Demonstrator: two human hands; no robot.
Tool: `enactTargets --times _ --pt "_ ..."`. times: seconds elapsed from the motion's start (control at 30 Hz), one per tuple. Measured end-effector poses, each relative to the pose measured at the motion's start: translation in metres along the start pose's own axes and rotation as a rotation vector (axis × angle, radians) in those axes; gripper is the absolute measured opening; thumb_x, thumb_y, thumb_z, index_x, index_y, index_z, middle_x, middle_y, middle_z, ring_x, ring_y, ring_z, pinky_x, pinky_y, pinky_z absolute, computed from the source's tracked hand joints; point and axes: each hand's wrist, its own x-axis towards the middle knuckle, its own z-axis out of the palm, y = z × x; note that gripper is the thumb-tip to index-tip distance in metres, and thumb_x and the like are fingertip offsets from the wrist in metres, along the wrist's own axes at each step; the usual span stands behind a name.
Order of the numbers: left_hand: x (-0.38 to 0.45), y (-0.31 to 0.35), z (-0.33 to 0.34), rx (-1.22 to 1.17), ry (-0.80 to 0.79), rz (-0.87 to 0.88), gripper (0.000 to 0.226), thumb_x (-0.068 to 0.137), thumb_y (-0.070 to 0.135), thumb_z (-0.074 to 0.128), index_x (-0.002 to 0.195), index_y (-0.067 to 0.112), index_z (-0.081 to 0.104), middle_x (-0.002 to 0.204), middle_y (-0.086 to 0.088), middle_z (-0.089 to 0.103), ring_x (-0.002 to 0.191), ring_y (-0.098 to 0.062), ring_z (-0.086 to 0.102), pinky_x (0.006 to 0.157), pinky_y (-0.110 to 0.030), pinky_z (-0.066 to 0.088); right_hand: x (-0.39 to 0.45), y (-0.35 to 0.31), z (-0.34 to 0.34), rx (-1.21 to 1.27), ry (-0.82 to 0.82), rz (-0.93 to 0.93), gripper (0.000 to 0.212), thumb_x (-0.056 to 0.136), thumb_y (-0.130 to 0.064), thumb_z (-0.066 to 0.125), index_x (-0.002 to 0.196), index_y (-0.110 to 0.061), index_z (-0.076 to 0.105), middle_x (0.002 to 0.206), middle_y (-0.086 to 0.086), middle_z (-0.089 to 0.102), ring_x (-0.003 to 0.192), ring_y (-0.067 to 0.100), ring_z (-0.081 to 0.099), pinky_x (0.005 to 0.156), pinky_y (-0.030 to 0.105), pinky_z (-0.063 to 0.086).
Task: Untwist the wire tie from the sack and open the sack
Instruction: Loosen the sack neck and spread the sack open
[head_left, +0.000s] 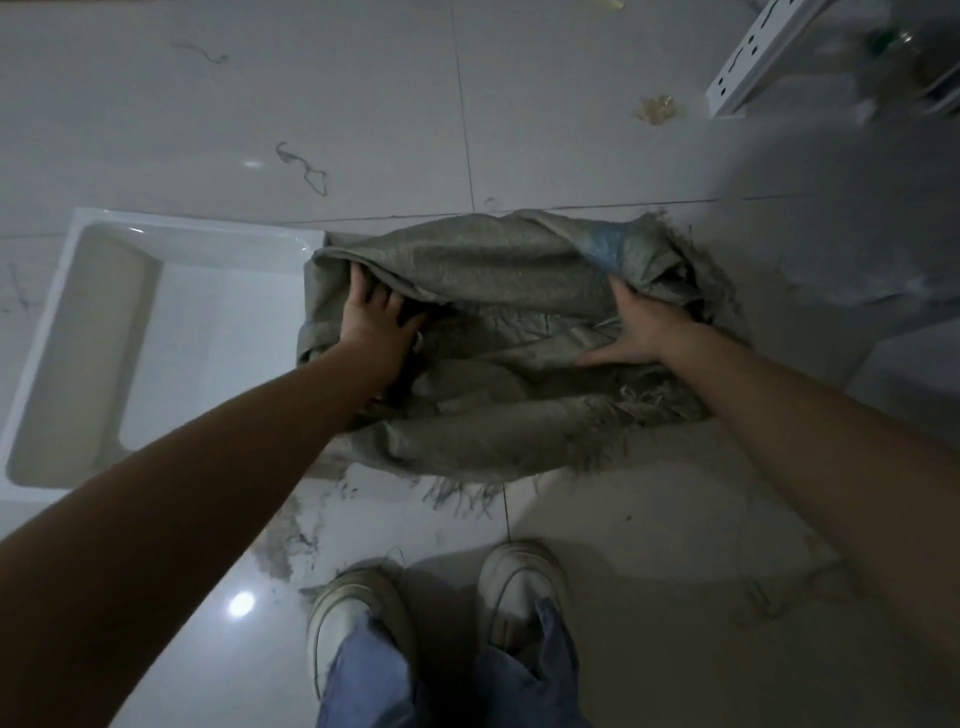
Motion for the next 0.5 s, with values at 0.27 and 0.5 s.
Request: enactTargets --times 0.27,0.5 --pt "-0.025 0.065 -0.037 -0.236 0.129 0.149 0.062 0.094 0.040 0.037 0.143 0.003 0.028 0.149 -0.020 0.034 0.138 -0.035 0.029 0.112 -0.045 0.023 -0.023 -0.075 0.044 -0.324 -0.115 -0.383 0.068 0.091 -0.054 0.041 0.147 -0.020 0.026 0.158 0.006 0.021 0.145 0.027 0.019 0.116 0.047 0.022" --pt "-0.035 0.043 0.007 -0.252 -0.073 0.146 0.101 0.076 0.068 0.050 0.151 0.019 0.006 0.160 -0.010 0.008 0.149 -0.031 -0.003 0.120 -0.048 -0.002 -0.052 -0.065 0.068 -0.309 -0.416 -0.218 0.087 0.082 -0.064 0.050 0.151 -0.030 0.010 0.160 0.004 0.010 0.144 0.031 0.020 0.117 0.045 0.022"
